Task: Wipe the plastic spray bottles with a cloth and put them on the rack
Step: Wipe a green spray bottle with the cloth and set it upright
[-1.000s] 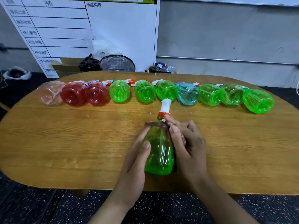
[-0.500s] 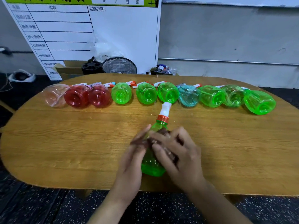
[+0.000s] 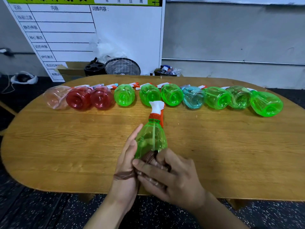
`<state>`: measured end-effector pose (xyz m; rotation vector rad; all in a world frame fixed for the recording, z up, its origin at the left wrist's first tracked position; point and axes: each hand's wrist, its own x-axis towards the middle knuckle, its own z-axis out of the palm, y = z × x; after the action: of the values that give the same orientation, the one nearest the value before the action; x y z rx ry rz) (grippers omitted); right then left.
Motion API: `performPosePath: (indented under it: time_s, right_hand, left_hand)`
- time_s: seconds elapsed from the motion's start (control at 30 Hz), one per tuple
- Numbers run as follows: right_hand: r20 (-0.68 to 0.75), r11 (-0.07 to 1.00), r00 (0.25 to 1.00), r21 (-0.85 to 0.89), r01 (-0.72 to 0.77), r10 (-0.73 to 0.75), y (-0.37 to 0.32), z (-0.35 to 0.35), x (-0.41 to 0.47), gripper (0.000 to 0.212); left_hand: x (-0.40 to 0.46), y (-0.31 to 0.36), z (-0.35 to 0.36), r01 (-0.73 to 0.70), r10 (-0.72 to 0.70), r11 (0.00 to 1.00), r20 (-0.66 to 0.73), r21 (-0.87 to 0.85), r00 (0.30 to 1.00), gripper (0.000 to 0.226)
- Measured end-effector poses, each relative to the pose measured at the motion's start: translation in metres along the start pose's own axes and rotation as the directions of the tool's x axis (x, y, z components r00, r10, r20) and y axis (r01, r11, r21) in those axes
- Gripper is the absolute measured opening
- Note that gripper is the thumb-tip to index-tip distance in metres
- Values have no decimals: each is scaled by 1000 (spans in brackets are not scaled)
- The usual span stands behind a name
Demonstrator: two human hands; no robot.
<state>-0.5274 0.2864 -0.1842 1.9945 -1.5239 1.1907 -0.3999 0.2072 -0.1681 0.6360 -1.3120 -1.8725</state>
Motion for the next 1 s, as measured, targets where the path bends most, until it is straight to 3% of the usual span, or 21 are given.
performPosePath:
  time_s: [0.07, 0.17, 0.27, 0.37, 0.47, 0.57, 0.63, 0.73, 0.83, 0.9, 1.0]
  right_hand:
    - [-43, 990, 991, 70, -124, 127, 6, -3, 2, 27]
    - [-116, 906, 907, 182, -382, 405, 20, -10, 9, 32]
    - [-122, 859, 858, 192, -474, 500, 26, -9, 10, 37]
    - [-84, 904, 905, 148, -402, 417, 19, -7, 6, 36]
    - [1, 975, 980, 101, -196, 197, 5, -2, 1, 32]
    - [56, 1000, 998, 10, -2, 1, -2, 3, -3, 30]
    - [41, 1000, 999, -11, 13, -13, 0, 2, -2, 29]
    - [-37, 976, 978, 86, -200, 204, 10, -3, 4, 29]
    - [-86, 866, 879, 240, -439, 470, 25, -10, 11, 29]
    - [-55, 817, 844, 293, -497, 533, 30, -12, 13, 29]
    - [-6, 767, 823, 365, -527, 568, 29, -12, 10, 30]
  left_hand:
    - [0, -5, -2, -6, 7, 998, -11, 69, 1000, 54]
    - [0, -16, -2, 0, 0, 987, 6, 158, 1000, 45]
    - [-2, -22, 0, 18, -24, 985, 31, 174, 999, 42]
    - [-2, -21, 0, 22, -23, 993, 2, 119, 1000, 42]
    - [2, -15, -4, 11, -9, 999, -35, 46, 999, 51]
    - [5, -9, -7, 0, -1, 1000, -41, -26, 999, 41]
    - [5, -6, -6, -7, 5, 999, -40, -35, 999, 43]
    - [2, -8, 0, 12, -11, 999, -32, 44, 999, 48]
    - [-3, -15, 4, 64, -65, 992, 1, 112, 998, 49]
    - [-5, -19, 4, 85, -91, 988, 41, 128, 995, 51]
    - [-7, -14, 8, 42, -61, 986, 115, 161, 992, 32]
